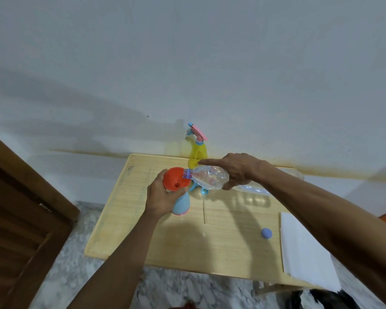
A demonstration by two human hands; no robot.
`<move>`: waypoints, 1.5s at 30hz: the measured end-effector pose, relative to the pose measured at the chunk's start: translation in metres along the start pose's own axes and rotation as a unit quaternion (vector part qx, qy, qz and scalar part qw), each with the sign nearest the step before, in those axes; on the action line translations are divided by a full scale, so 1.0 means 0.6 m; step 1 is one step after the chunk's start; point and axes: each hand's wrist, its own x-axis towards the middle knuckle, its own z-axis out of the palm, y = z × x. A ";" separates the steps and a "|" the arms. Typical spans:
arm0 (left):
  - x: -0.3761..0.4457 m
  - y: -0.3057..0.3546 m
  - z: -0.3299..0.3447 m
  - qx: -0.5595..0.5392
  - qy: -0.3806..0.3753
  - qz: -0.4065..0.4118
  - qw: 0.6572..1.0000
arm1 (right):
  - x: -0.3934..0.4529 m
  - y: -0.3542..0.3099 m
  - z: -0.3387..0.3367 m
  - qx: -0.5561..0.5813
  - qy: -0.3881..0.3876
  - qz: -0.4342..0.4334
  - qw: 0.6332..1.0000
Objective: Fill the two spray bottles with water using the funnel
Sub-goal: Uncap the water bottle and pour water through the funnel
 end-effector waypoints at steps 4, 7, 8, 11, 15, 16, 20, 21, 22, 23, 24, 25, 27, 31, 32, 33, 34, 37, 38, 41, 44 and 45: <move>0.001 -0.002 0.000 0.002 0.002 0.000 1.000 | -0.005 -0.002 -0.004 -0.001 -0.003 0.002 1.000; 0.000 0.001 0.001 0.002 0.001 -0.002 1.000 | -0.008 -0.004 -0.007 -0.003 -0.005 0.003 1.000; 0.000 0.002 0.001 0.002 0.000 -0.002 1.000 | -0.009 -0.004 -0.007 -0.002 -0.006 0.005 1.000; -0.001 0.004 0.000 0.005 0.001 -0.001 1.000 | -0.010 -0.003 -0.005 -0.006 -0.005 0.008 1.000; -0.002 0.005 0.000 0.007 0.000 -0.007 1.000 | -0.010 0.001 -0.002 -0.006 0.000 0.004 1.000; -0.002 0.005 0.000 0.006 0.000 -0.006 1.000 | -0.009 0.002 -0.002 -0.006 0.003 0.004 1.000; -0.003 0.008 0.000 0.008 0.002 -0.005 1.000 | -0.008 0.006 0.004 0.005 0.009 0.004 1.000; -0.004 0.008 0.000 0.008 0.003 -0.006 1.000 | -0.008 0.007 0.006 0.009 0.010 0.004 1.000; -0.003 0.007 0.001 0.010 0.002 -0.007 1.000 | -0.009 0.008 0.006 0.012 0.009 0.004 1.000; -0.003 0.007 0.001 0.010 0.002 -0.007 1.000 | -0.010 0.008 0.007 0.015 0.010 0.003 1.000; -0.002 0.006 0.001 0.010 0.002 -0.009 1.000 | -0.011 0.008 0.008 0.018 0.012 0.002 1.000; -0.001 0.004 0.001 0.009 0.002 -0.011 1.000 | -0.013 0.008 0.009 0.023 0.015 0.000 1.000; 0.000 0.002 0.002 0.011 0.003 -0.016 1.000 | -0.016 0.006 0.012 0.040 0.022 0.000 0.999; 0.001 -0.001 0.004 0.018 0.001 -0.021 1.000 | -0.023 0.002 0.023 0.129 0.071 0.007 0.989; 0.001 -0.003 0.005 0.020 0.003 -0.022 1.000 | -0.027 0.001 0.028 0.162 0.093 0.007 0.982; 0.001 -0.004 0.005 0.021 0.005 -0.023 0.999 | -0.031 0.001 0.033 0.196 0.117 0.007 0.974; 0.001 -0.005 0.005 0.022 0.007 -0.024 0.999 | -0.036 0.001 0.038 0.229 0.143 0.009 0.963; 0.004 -0.009 0.007 0.021 0.012 -0.025 0.999 | -0.055 0.001 0.054 0.309 0.228 0.026 0.923; 0.004 -0.009 0.007 0.021 0.013 -0.024 0.999 | -0.062 0.000 0.059 0.331 0.256 0.033 0.908; 0.005 -0.012 0.008 0.021 0.021 -0.025 0.999 | -0.080 -0.006 0.077 0.388 0.334 0.067 0.856; 0.006 -0.015 0.010 0.023 0.024 -0.029 0.999 | -0.093 -0.013 0.097 0.427 0.389 0.116 0.808; 0.006 -0.015 0.011 0.024 0.026 -0.029 0.999 | -0.097 -0.015 0.104 0.431 0.401 0.129 0.798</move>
